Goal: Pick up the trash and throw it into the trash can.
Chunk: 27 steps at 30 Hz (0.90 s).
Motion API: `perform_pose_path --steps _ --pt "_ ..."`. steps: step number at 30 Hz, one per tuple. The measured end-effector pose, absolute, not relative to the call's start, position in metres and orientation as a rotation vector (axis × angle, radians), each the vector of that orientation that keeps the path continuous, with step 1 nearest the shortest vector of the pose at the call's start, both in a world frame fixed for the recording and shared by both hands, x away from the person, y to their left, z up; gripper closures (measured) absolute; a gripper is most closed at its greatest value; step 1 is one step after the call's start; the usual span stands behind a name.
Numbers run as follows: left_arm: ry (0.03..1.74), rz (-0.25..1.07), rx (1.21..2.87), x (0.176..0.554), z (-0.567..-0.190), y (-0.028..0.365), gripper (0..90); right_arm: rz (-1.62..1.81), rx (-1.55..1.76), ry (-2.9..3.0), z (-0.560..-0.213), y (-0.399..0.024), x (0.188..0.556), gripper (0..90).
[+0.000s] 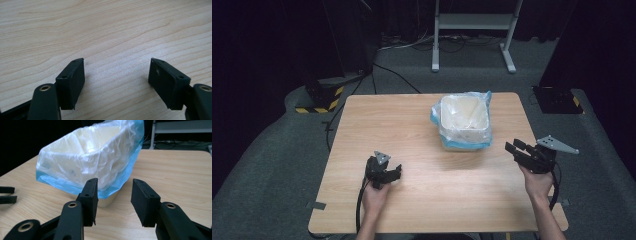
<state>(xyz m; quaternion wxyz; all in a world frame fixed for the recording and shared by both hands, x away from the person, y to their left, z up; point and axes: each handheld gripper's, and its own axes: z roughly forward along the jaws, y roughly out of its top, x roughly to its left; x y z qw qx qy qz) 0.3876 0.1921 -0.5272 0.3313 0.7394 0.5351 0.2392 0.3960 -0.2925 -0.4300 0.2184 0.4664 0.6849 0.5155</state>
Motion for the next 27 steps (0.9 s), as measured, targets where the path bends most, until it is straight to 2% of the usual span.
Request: perform_pose_path --steps 27 --pt "1.401 0.625 1.934 0.387 -0.527 0.192 29.1 1.191 1.31 1.988 -0.495 -0.258 0.385 56.1"
